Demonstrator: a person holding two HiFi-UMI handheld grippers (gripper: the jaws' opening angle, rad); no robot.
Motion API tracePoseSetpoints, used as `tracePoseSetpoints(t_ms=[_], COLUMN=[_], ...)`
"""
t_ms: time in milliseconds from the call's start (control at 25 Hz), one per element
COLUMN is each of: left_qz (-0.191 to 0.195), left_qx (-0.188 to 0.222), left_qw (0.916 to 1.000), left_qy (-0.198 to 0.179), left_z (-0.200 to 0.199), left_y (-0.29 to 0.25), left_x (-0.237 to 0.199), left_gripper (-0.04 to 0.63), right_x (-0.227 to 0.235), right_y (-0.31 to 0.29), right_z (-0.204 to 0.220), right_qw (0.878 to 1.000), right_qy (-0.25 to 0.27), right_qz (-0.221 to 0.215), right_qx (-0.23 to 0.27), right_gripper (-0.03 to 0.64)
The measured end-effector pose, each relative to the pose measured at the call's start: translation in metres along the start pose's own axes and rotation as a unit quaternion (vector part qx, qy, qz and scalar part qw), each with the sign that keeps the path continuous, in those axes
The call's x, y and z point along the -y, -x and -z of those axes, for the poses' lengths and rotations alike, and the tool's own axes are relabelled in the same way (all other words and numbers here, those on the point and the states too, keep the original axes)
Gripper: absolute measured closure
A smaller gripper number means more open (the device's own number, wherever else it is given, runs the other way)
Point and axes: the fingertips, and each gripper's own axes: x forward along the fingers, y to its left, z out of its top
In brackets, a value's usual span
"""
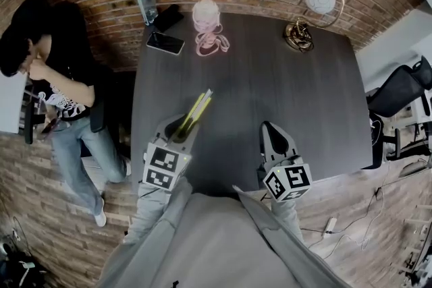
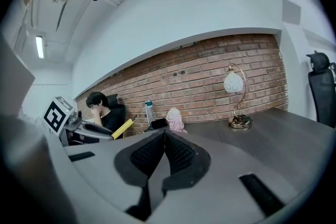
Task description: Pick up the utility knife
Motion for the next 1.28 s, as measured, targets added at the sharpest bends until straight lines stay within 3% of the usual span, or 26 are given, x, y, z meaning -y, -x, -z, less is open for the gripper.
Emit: tracePoseSetpoints(t_ms=[240, 680, 880, 1280], left_qz=[-0.033, -0.08, -0.091, -0.092], left_qx=[0.054, 0.13, 0.142, 0.138], left_qw=[0.9975, 0.9829, 0.9784, 0.9784], left_qy=[0.033, 0.103, 0.119, 0.124], left_z=[-0.031, -0.053, -0.052, -0.047], left_y=[0.018, 0.062, 0.074, 0.075], left_x=[-0.017, -0.038, -0.043, -0.038], left_gripper=[0.471, 0.472, 0.472, 0.471], right_x=[0.002, -0.001, -0.009, -0.009], right_y=[-0.006, -0.016, -0.019, -0.014], right_z=[-0.01, -0.027, -0.03, -0.03], right_qw=[1.0, 0.999, 0.999, 0.999], right_qy=[0.003, 0.012, 0.017, 0.018], right_qz=[-0.005, -0.022, -0.034, -0.039], right_qx=[0.012, 0.03, 0.032, 0.027], right_gripper=[0.598, 0.599, 0.6, 0.6])
